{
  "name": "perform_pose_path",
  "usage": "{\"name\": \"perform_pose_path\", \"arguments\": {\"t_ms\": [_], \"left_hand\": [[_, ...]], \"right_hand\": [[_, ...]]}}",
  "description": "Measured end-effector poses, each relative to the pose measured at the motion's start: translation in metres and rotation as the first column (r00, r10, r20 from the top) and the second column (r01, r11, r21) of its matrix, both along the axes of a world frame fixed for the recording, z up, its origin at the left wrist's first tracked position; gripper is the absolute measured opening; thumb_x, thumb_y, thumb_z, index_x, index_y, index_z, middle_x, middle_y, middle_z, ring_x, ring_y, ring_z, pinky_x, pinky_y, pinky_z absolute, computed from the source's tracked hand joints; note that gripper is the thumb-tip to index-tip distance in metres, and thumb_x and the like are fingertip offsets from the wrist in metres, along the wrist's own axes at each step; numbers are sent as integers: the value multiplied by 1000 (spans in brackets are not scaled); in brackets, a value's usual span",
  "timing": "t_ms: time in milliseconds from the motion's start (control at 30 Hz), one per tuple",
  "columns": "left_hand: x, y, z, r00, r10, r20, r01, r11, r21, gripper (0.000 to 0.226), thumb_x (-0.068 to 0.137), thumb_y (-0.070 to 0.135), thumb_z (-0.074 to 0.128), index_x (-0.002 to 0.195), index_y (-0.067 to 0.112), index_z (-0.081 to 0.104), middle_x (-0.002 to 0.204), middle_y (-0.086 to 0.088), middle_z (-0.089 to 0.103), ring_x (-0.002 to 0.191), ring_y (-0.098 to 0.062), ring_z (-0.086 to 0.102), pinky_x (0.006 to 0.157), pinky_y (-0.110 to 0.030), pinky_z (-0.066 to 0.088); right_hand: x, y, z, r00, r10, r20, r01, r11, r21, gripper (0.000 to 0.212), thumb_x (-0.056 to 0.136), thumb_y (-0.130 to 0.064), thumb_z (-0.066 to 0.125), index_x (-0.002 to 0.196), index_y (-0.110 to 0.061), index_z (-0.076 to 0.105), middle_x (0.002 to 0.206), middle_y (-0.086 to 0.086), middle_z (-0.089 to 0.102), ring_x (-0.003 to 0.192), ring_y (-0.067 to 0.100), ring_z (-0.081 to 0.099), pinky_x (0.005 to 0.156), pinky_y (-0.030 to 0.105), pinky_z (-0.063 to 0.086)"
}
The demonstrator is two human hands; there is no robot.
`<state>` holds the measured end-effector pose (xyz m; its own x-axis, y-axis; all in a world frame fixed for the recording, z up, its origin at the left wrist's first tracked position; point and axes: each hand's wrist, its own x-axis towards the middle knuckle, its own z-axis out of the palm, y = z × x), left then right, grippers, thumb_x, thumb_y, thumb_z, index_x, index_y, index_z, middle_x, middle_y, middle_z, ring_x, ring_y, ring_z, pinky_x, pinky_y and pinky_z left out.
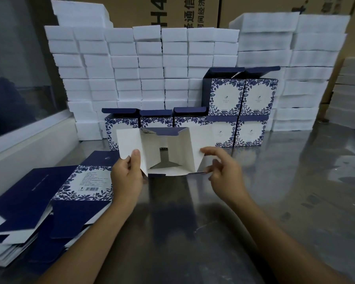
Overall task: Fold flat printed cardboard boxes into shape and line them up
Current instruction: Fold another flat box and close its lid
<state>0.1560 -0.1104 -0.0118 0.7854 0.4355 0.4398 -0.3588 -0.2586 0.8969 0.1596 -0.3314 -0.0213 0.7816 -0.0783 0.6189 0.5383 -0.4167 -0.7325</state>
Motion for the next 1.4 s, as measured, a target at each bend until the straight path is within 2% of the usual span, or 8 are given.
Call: {"name": "perform_pose_path", "arguments": {"t_ms": [200,300,500,633,800,1000,1200,1400], "left_hand": [[-1,-2,0,1000,1,-1,-1,1000,3,47,103,35,45,61,14,50,60,-5,50,73,-45,62,70,-58,52],[-1,-2,-4,1000,16,14,-16,999,36,49,103,36,44,57,16,45,55,-4,49,66,-42,62,58,-42,47],[-1,-9,-16,1000,-11,4,10,995,95,47,103,38,41,64,14,53,56,-1,54,62,-28,61,61,-41,50],[-5,-11,-18,992,-71,105,30,936,352,46,97,54,36,63,24,45,49,7,44,49,-7,50,46,-19,32],[-4,-16,-20,991,-36,131,-41,841,540,35,99,30,49,66,17,46,50,3,46,46,-13,47,46,-35,33],[-9,-24,-19,998,-59,37,41,927,373,43,100,19,50,62,-2,49,55,-17,58,50,-36,60,53,-49,49],[-14,-40,-19,987,-133,-85,147,970,193,41,99,19,53,58,13,56,50,3,61,43,-6,62,40,-10,41],[-12,-45,-25,969,-222,-105,232,968,91,30,97,16,55,69,19,65,61,13,69,50,-7,66,40,-15,47]], "right_hand": [[-2,6,-4,987,138,-80,-153,962,-226,58,85,-3,73,122,-46,57,120,-31,49,83,1,67,67,18,54],[-2,7,-3,995,89,-38,-94,980,-177,18,92,-26,70,110,-27,71,104,-16,67,82,3,67,72,24,57],[-7,9,0,994,-107,-17,103,984,-144,16,92,-34,70,93,-20,78,82,-12,74,68,1,67,67,33,59],[-7,11,2,982,-189,14,189,982,-5,11,87,-33,75,89,-23,78,73,-20,68,67,0,66,65,28,58],[-6,9,1,960,-276,37,276,961,25,15,81,-37,80,86,-34,66,69,-15,66,68,1,63,60,22,52],[-3,16,-5,947,-319,47,316,946,73,27,84,-31,79,64,-24,61,70,-13,60,71,1,60,69,23,47],[-8,24,-3,992,-76,-103,80,996,38,49,94,-39,67,52,-16,55,51,-1,55,48,4,46,54,27,40],[-18,43,-10,974,71,-215,-105,983,-150,50,100,-39,57,64,-5,68,58,11,64,57,24,60,64,41,51]]}}
